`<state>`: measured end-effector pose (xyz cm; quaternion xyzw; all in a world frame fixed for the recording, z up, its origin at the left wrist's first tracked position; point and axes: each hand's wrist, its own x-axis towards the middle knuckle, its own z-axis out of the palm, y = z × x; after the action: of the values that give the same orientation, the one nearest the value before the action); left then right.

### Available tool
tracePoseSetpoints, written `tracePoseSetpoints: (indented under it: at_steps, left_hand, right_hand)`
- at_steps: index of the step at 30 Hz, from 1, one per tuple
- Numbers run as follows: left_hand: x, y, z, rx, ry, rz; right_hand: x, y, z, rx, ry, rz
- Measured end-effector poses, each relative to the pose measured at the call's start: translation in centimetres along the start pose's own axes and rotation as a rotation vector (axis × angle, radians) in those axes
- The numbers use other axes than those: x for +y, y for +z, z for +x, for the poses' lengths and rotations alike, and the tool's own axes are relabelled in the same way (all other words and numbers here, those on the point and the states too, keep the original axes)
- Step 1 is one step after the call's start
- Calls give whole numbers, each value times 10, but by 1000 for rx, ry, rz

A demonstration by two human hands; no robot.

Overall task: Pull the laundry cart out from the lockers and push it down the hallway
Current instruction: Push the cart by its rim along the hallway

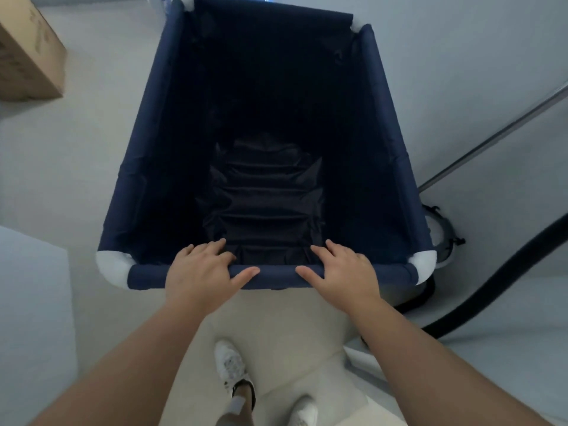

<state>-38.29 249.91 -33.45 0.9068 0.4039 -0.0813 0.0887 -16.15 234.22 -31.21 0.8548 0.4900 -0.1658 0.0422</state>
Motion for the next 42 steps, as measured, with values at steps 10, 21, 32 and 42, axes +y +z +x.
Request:
tracePoseSetpoints:
  at_steps: [10,21,32,42]
  left_hand:
    - [-26,-22,102,21,70,12]
    - [-30,-43,200,29,114,35]
    - [-27,-67,306,86,118,51]
    - [-28,-83,392,150,165,57]
  right_hand:
    - [-9,-24,82,33,95,41]
    - [5,-51,168,50,101,49]
    - [28,-83,268,71,94,55]
    - [44,-113,349,70,96,23]
